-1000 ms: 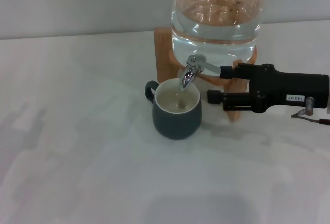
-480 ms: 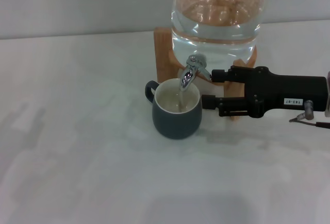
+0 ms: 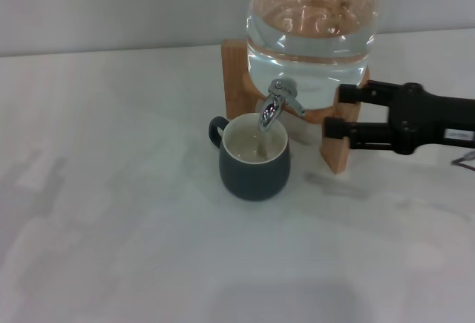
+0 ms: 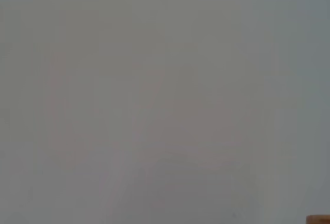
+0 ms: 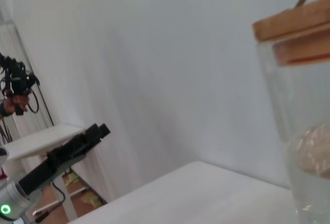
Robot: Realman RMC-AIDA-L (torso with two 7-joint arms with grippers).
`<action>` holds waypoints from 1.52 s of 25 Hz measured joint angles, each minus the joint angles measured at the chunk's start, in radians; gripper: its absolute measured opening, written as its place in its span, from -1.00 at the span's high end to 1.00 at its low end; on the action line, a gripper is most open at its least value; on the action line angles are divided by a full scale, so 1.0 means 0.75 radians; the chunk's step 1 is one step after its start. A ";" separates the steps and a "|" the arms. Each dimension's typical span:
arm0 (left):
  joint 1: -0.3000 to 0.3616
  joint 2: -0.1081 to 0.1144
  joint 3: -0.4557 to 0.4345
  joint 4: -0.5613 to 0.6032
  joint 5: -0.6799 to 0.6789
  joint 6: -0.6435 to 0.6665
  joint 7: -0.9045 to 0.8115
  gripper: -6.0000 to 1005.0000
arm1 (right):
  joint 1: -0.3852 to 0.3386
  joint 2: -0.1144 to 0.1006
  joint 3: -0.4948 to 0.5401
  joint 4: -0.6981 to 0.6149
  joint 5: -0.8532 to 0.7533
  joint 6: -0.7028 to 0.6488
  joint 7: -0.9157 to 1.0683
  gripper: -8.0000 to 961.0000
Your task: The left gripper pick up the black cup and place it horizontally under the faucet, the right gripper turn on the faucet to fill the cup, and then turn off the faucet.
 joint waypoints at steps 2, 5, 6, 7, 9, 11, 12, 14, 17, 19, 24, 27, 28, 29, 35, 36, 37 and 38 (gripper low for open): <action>0.000 0.001 0.000 0.000 0.001 0.000 0.000 0.05 | -0.014 0.000 0.038 -0.001 0.000 0.040 0.000 -0.75; -0.001 0.001 0.000 0.000 0.003 0.002 0.000 0.05 | -0.027 -0.004 0.076 -0.002 -0.002 0.109 0.000 -0.75; -0.003 0.002 0.000 0.000 0.003 0.003 0.000 0.05 | -0.029 -0.006 0.089 0.003 -0.003 0.142 0.001 -0.75; -0.004 0.002 0.000 0.000 0.003 0.006 0.000 0.05 | -0.030 -0.008 0.098 0.008 -0.003 0.172 0.002 -0.75; -0.007 0.002 0.000 0.000 0.003 0.013 0.000 0.05 | -0.031 -0.010 0.110 0.018 -0.003 0.214 0.008 -0.75; -0.009 0.002 0.000 0.000 0.004 0.020 0.000 0.05 | -0.032 -0.005 0.109 0.020 -0.003 0.236 0.012 -0.75; -0.010 0.002 0.000 0.000 0.004 0.023 0.000 0.05 | -0.032 -0.002 0.103 0.021 -0.002 0.242 0.012 -0.75; -0.015 0.002 0.000 0.000 0.004 0.036 0.000 0.05 | -0.030 0.000 0.073 0.026 0.002 0.247 0.012 -0.75; -0.019 0.003 0.000 0.003 0.002 0.050 -0.018 0.05 | -0.021 0.003 0.006 0.029 0.010 0.243 0.012 -0.75; -0.024 0.005 0.000 0.013 0.000 0.054 -0.048 0.05 | -0.016 0.005 -0.039 0.029 0.014 0.230 0.012 -0.75; -0.035 0.006 -0.001 0.030 -0.002 0.047 -0.077 0.05 | -0.005 0.007 -0.119 0.028 0.025 0.186 0.012 -0.75; -0.034 0.006 -0.001 0.030 -0.003 0.047 -0.077 0.05 | -0.002 0.008 -0.144 0.029 0.032 0.159 0.008 -0.75; -0.034 0.006 -0.001 0.030 -0.003 0.047 -0.077 0.05 | -0.001 0.009 -0.153 0.030 0.037 0.150 0.006 -0.75; -0.031 0.006 -0.001 0.030 -0.003 0.050 -0.077 0.05 | 0.001 0.009 -0.160 0.030 0.042 0.141 0.004 -0.75; -0.029 0.005 0.000 0.031 -0.004 0.049 -0.076 0.05 | 0.012 0.011 -0.194 0.030 0.064 0.089 -0.001 -0.75; -0.029 0.005 0.000 0.031 -0.004 0.049 -0.076 0.05 | 0.014 0.011 -0.205 0.030 0.070 0.076 -0.002 -0.75; -0.029 0.005 0.000 0.031 -0.004 0.049 -0.076 0.05 | 0.016 0.011 -0.217 0.031 0.074 0.060 -0.005 -0.75; -0.029 0.005 0.000 0.031 -0.004 0.049 -0.075 0.05 | 0.019 0.011 -0.229 0.031 0.077 0.040 -0.008 -0.75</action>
